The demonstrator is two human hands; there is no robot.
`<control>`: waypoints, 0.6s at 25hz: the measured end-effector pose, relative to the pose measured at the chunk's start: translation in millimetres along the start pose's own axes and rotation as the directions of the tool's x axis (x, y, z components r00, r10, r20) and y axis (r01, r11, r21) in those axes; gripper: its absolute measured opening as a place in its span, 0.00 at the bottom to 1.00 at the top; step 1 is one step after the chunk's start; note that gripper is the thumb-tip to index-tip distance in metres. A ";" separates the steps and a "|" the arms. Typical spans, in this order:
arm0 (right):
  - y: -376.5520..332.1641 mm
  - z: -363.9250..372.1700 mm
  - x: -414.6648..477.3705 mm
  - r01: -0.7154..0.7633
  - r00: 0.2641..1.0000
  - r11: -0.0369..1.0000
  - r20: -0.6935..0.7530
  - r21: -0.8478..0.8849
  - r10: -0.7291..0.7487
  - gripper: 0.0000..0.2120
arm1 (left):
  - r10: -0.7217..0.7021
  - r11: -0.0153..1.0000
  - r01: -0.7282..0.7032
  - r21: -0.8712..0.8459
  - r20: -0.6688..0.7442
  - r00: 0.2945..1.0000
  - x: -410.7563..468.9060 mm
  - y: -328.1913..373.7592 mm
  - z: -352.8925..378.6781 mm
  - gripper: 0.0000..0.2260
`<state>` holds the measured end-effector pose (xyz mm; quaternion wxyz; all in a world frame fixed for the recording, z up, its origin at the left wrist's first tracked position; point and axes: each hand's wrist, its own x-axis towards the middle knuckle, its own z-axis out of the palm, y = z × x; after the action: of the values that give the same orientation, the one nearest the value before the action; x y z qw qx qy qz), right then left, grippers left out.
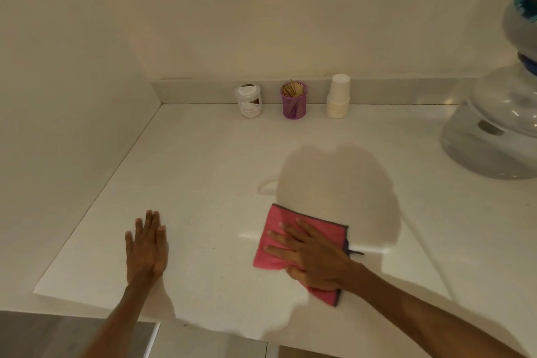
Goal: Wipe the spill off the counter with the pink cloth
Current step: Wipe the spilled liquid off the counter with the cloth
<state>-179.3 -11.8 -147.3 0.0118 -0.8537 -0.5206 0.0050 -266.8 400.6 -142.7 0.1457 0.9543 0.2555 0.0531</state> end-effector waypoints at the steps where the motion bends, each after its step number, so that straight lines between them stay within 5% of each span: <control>1: 13.9 0.5 -14.3 -0.011 1.000 1.000 -0.003 -0.018 0.011 0.31 | -0.006 1.000 0.006 0.009 0.001 1.000 0.3 -0.7 1.1 0.31; 10: 138.4 -19.6 21.9 -0.474 0.879 0.880 0.037 -0.022 0.475 0.29 | -0.027 0.999 0.027 -0.027 0.021 0.999 -1.0 -3.1 4.3 0.32; 15: 131.0 -22.1 107.7 -0.520 0.854 0.853 0.054 0.044 0.518 0.29 | -0.041 0.998 0.041 -0.042 0.005 0.999 -0.3 0.9 3.5 0.33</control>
<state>-13.1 23.7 -128.1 0.0239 -0.9614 -0.2711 0.0399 -266.1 398.8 -145.8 0.1675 0.9456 0.2736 0.0537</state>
